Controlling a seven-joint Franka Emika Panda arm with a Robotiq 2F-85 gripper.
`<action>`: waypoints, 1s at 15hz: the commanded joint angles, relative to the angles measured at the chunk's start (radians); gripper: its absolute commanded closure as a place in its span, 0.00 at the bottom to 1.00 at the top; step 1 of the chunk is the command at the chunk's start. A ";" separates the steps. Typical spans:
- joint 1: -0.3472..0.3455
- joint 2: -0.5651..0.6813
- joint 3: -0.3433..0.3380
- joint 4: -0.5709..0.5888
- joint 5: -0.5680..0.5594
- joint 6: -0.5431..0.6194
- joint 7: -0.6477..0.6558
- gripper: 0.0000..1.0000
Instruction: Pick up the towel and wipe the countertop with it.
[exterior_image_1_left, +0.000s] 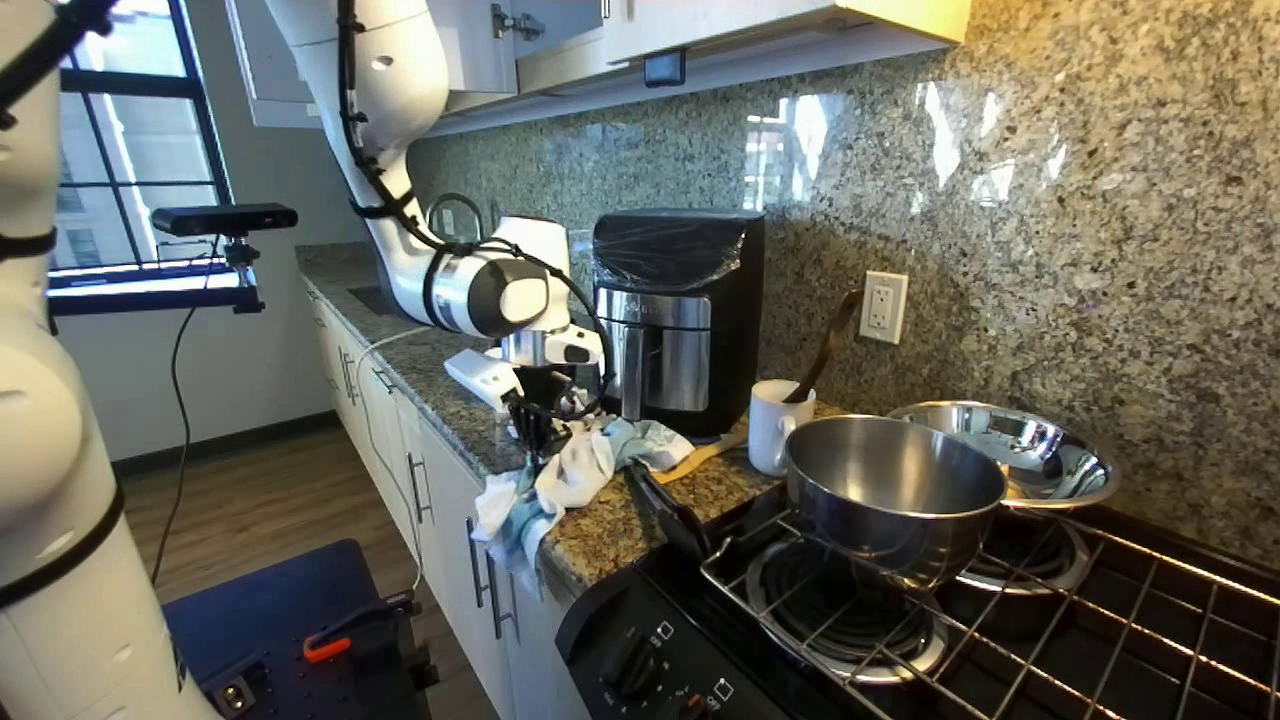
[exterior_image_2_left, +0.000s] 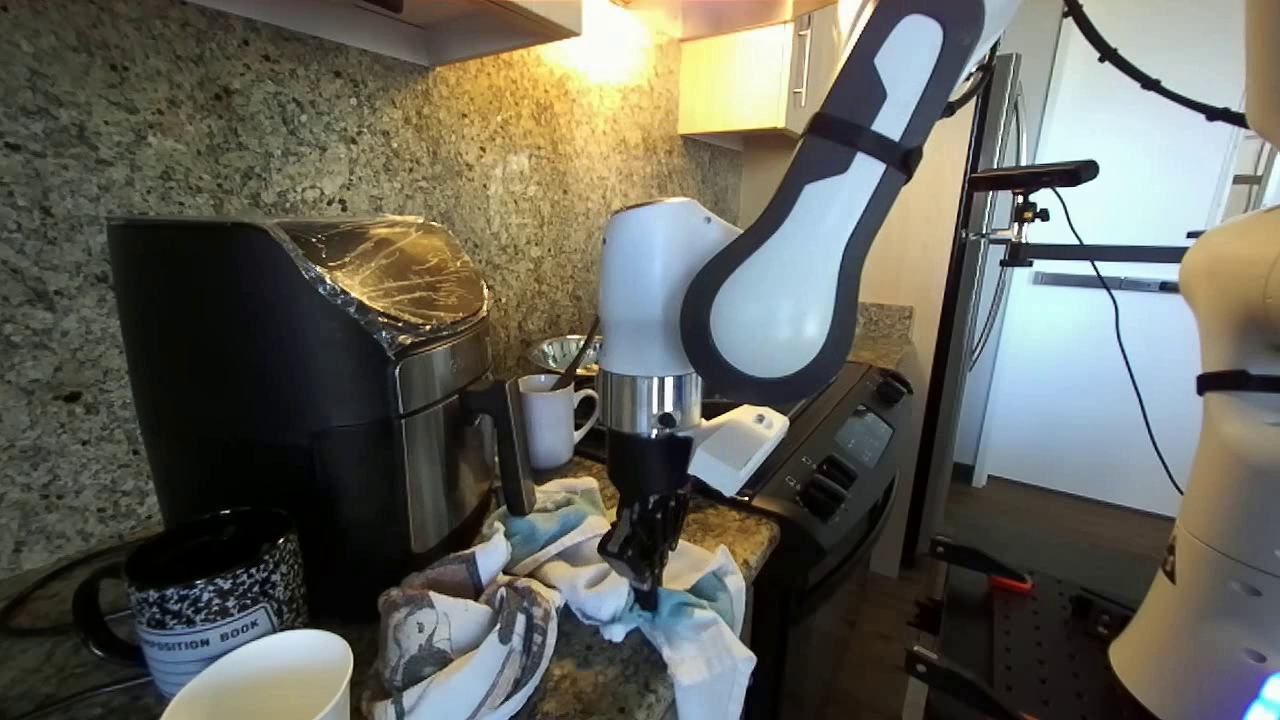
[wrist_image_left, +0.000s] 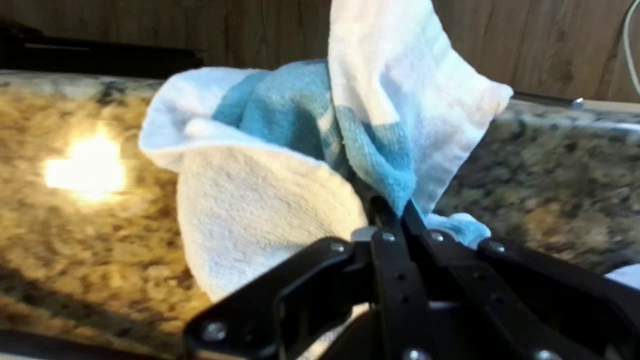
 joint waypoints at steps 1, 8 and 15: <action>0.024 -0.019 -0.095 0.008 -0.134 0.013 0.163 0.97; -0.067 0.030 0.137 0.074 0.208 0.043 -0.120 0.97; -0.085 0.009 0.204 0.049 0.370 -0.067 -0.233 0.97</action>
